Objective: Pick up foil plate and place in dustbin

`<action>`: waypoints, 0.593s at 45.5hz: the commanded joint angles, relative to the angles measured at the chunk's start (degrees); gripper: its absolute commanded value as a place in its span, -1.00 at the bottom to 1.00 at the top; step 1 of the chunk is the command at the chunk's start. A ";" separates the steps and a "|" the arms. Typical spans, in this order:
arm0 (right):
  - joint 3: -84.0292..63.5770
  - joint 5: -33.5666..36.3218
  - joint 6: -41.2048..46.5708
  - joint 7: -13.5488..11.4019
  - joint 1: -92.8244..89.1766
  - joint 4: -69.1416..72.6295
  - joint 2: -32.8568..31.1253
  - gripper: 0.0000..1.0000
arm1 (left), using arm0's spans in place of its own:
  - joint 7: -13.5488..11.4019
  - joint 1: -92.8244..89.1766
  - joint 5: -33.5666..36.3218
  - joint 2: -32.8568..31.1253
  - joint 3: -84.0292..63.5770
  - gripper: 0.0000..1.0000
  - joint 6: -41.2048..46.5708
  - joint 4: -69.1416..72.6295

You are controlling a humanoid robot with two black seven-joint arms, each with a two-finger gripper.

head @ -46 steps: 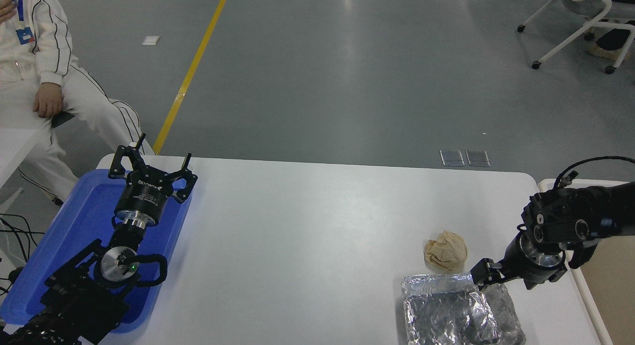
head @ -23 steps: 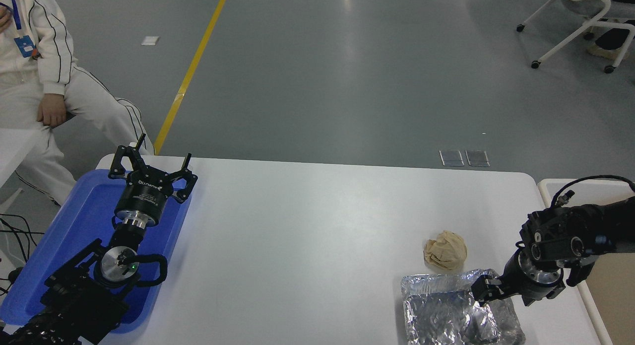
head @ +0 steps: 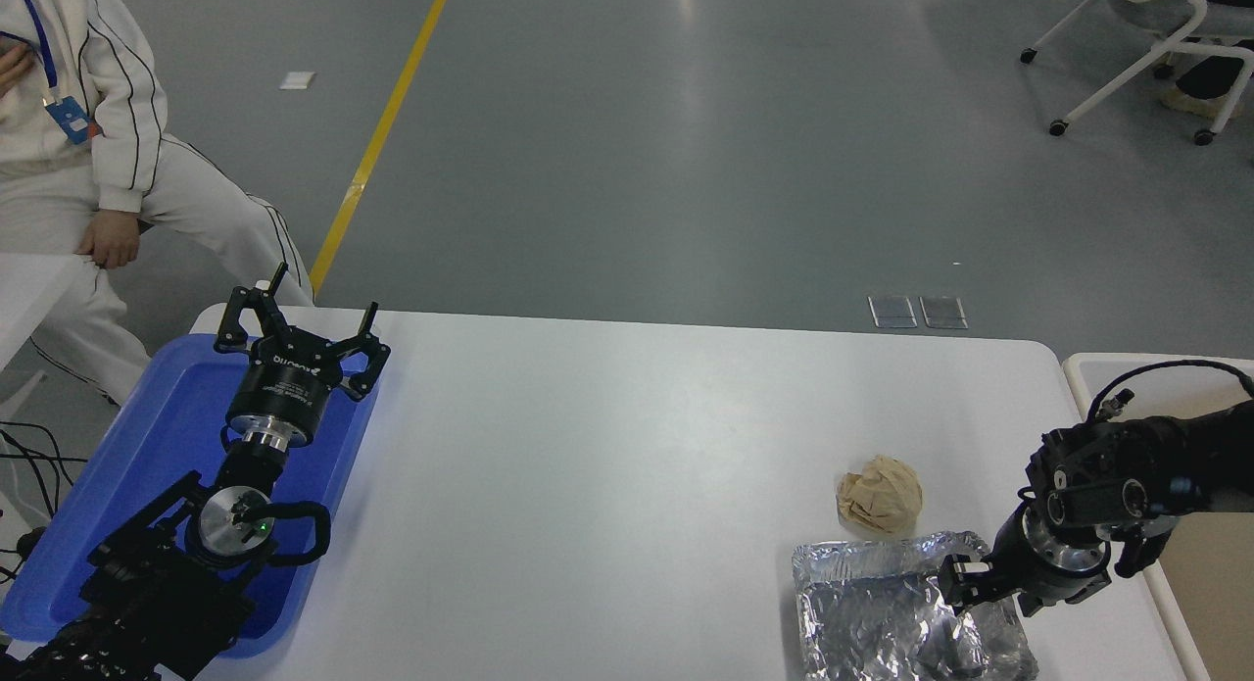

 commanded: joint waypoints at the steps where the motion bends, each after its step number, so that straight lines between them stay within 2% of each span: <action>1: -0.01 0.70 1.09 -0.04 -0.05 0.20 -0.38 -0.69 | 0.00 0.00 0.02 0.00 0.00 1.00 0.00 0.00; 3: 0.08 0.79 2.76 0.05 -0.04 0.20 -0.38 -0.94 | 0.00 0.00 0.02 0.00 0.00 1.00 0.00 0.00; 4: 0.08 0.79 3.81 0.05 0.04 0.20 -0.38 -1.00 | 0.00 0.00 0.02 0.00 0.00 1.00 0.00 0.00; 10: 0.43 1.14 11.02 0.05 0.75 -0.06 -0.46 -1.00 | 0.00 0.00 0.02 0.00 0.00 1.00 0.00 0.00; 27: -0.54 4.21 14.54 0.05 4.79 -0.15 -3.19 -1.00 | 0.00 0.00 0.02 0.00 0.00 1.00 0.00 0.00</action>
